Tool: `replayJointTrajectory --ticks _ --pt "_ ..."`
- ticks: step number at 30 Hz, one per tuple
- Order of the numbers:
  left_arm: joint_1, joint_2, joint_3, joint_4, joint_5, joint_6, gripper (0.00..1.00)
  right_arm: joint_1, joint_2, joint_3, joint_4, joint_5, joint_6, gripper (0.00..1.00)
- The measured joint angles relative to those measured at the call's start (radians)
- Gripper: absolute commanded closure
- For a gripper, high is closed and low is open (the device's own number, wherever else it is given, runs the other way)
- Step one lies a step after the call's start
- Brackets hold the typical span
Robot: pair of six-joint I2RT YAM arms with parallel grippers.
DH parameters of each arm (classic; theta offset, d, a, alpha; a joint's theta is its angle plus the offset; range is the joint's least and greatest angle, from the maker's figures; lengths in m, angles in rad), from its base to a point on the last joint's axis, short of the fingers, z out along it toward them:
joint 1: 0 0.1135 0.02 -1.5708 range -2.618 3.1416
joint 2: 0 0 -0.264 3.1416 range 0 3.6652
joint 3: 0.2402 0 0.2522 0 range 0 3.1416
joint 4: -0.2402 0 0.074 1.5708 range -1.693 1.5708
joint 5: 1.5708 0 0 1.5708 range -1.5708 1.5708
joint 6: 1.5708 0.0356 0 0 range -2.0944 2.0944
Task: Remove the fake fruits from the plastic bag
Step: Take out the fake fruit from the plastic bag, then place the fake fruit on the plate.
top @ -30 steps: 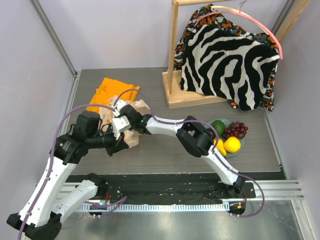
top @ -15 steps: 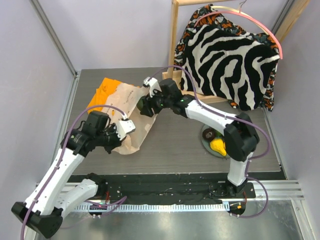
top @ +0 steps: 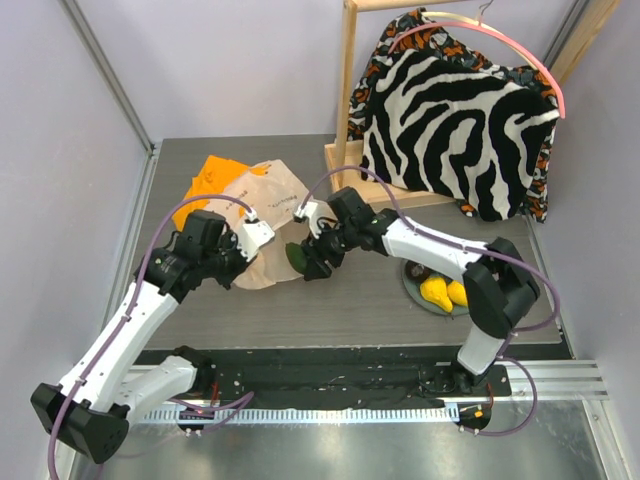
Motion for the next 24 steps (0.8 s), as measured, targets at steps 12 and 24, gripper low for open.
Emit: replayJointTrajectory --ticks 12,24 --pt "0.0 0.059 0.031 0.092 -0.043 -0.015 1.0 -0.14 -0.51 0.13 -0.629 0.018 -0.57 0.93" --pt "0.0 0.082 0.06 0.116 -0.008 -0.016 1.0 -0.683 -0.27 0.17 -0.886 0.302 -1.054 0.93"
